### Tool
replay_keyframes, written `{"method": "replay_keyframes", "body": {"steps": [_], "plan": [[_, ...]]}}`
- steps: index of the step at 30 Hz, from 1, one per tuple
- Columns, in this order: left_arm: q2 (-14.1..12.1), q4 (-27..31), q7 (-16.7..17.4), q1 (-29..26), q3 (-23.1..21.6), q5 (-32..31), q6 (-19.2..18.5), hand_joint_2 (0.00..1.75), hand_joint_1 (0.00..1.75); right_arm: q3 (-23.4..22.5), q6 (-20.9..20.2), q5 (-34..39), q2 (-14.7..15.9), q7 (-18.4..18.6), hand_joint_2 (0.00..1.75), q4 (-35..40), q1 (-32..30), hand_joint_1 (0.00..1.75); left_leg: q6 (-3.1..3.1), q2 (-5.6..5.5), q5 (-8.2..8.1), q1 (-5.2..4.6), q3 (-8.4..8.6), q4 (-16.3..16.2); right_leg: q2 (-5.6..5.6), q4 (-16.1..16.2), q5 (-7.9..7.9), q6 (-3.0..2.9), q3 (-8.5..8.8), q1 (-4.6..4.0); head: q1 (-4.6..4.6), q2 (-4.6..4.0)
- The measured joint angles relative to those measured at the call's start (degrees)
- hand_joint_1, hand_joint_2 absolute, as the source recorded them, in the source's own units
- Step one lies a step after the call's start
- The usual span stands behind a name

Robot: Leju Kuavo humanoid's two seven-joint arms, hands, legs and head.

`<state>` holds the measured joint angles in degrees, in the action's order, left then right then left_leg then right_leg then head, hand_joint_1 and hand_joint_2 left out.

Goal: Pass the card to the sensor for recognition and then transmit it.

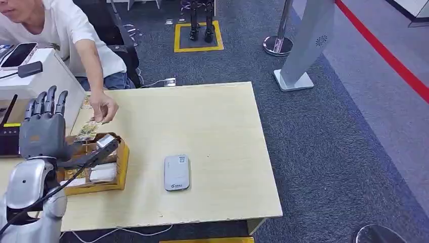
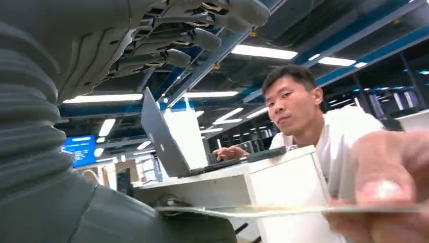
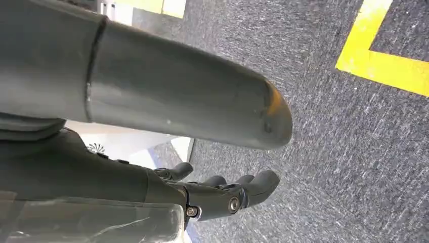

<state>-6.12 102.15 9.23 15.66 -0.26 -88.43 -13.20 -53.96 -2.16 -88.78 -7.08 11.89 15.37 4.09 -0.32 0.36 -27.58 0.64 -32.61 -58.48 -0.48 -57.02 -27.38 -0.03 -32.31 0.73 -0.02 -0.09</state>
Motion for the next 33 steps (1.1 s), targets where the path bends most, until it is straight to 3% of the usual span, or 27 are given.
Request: {"method": "replay_keyframes", "body": {"steps": [14,15,16,33], "plan": [[-2.2,-6.8,2.1,6.3,-0.4,0.0,-1.5,1.75,0.00,1.2,-0.2,0.0,0.3,-0.1,0.00,-0.2,0.2,0.00,0.00,0.03,0.00,0.01,-0.01,0.0,0.06,0.0,0.00,0.00,-0.04,0.00,0.00,0.00],[-2.3,-7.1,2.1,6.6,-0.4,0.0,-1.5,1.75,0.37,1.2,-0.2,0.0,0.3,-0.2,0.00,-0.2,0.2,0.00,0.00,0.03,0.00,0.01,-0.01,0.0,0.06,0.0,0.00,0.00,-0.04,0.00,0.00,0.00],[-2.3,-7.4,2.0,6.8,-0.4,0.0,-1.5,1.75,1.75,1.2,-0.2,0.0,0.4,-0.2,0.00,-0.2,0.2,0.00,0.00,0.03,0.00,0.01,-0.01,0.0,0.06,0.0,0.00,0.00,-0.04,0.00,0.00,0.00],[-0.9,-8.2,-0.5,6.9,-0.8,0.0,-0.4,1.75,1.75,1.3,-0.2,0.0,0.4,-0.7,0.00,-0.5,0.2,0.00,0.00,0.04,-0.01,0.00,-0.02,0.0,0.06,0.0,0.00,0.00,-0.04,0.00,0.00,0.00]]}}
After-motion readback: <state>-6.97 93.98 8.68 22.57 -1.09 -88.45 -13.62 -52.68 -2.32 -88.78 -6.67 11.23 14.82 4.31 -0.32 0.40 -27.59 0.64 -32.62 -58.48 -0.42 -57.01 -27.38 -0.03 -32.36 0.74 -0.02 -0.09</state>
